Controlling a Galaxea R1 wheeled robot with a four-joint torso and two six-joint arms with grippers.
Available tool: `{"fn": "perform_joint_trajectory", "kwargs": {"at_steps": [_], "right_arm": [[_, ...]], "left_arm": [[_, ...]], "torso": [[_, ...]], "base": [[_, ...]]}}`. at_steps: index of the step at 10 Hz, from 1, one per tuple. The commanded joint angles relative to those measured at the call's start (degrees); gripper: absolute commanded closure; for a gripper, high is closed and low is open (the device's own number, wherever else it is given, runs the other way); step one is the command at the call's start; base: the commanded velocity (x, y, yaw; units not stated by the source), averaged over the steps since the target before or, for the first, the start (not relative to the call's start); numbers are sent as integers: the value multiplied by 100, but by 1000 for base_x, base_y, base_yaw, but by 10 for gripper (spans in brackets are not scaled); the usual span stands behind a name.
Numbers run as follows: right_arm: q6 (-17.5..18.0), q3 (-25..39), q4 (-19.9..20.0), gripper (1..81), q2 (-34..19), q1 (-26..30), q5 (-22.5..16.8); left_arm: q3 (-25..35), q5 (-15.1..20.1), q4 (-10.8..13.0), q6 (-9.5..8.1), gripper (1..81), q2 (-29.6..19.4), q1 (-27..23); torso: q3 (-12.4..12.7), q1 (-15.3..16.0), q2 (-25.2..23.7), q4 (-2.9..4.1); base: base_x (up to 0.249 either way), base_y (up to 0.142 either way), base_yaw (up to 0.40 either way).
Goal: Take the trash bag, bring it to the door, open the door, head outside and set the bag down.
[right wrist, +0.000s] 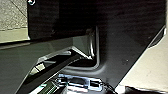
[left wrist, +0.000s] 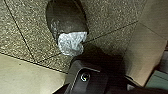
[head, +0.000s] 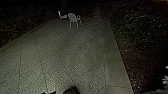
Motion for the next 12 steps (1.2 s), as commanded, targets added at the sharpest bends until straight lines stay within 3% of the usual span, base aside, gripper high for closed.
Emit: {"fn": "perform_joint_trajectory", "kwargs": {"at_steps": [1,3,5,6,7,8,10,12], "right_arm": [[-18,123,-9,10,117,1,-364],[17,96,-18,10,108,1,-355],[17,96,-36,10,108,0,-347],[17,105,-36,10,108,0,-347],[17,105,-53,10,108,-8,-347],[17,96,-62,10,108,-17,-347],[17,114,-71,10,108,-34,-347],[8,131,-71,10,117,-43,-347]], "left_arm": [[-60,-154,145,585,10,397,718],[-60,-487,154,954,10,547,1492],[-60,-1216,163,1148,10,722,2229],[-60,-1421,163,1281,10,829,2503],[-60,-1648,163,1378,10,933,2714],[-51,-1877,163,1473,10,1030,2898],[-60,-2054,163,1755,10,1207,3154],[-60,-2520,180,2002,10,1400,3408]], "torso": [[443,0,-2,-397],[759,0,-2,-685],[1119,-5,-2,-1007],[1280,-5,-4,-1106],[1451,-9,-4,-1155],[1628,-13,-6,-992],[1946,-20,-13,-1051],[1834,-21,-17,-1051]], "base": [[0,0,0],[0,0,0],[0,0,0],[0,0,0],[0,0,0],[0,0,0],[0,0,0],[0,0,0]]}}
